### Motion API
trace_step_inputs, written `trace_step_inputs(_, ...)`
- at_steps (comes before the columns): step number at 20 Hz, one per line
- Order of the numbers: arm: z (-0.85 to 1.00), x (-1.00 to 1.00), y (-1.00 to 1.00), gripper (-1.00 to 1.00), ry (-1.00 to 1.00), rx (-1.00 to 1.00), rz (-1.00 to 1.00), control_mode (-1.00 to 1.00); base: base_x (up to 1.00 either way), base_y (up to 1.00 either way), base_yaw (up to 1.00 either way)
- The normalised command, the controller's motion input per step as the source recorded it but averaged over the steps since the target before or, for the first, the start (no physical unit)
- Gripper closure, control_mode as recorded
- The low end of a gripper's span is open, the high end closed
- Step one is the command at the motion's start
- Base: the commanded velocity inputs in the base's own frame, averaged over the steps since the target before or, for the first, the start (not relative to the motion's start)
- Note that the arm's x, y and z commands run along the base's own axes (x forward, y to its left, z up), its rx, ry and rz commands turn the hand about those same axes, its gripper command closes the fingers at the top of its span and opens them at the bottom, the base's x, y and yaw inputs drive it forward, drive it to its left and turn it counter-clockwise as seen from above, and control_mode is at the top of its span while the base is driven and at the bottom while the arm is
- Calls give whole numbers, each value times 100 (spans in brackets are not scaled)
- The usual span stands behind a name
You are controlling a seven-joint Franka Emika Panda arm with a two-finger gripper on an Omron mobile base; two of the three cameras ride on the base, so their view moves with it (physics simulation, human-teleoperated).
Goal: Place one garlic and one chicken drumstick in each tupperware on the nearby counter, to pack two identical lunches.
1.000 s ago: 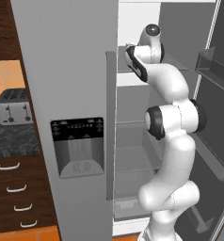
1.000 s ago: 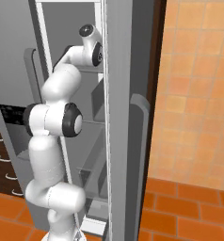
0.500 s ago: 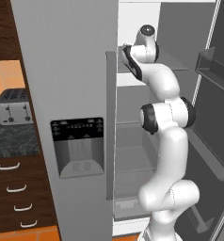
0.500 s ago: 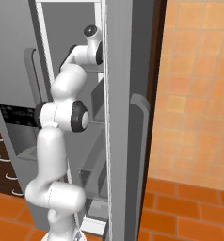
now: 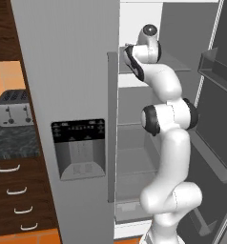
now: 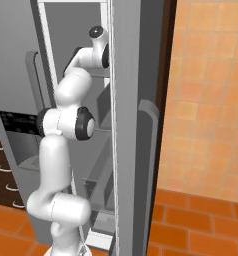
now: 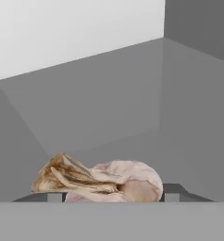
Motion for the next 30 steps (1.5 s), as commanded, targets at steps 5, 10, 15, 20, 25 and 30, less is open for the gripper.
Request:
trace_step_inputs(5, -13, -72, 0, 100, -27, -3, 0, -100, 0, 0, 0)
trace_step_inputs(10, 18, -100, 0, 100, 1, 0, 0, -100, 0, 0, 0)
trace_step_inputs(15, 94, -100, 3, 100, 11, -5, 0, -100, 0, 0, 0)
trace_step_inputs(20, 25, -100, 29, 100, 17, -8, 0, -100, 0, 0, 0)
trace_step_inputs(25, -41, -100, 12, 100, 7, -3, 0, -100, 0, 0, 0)
trace_step_inputs(30, -60, -100, -5, 100, 1, 0, 0, -100, 0, 0, 0)
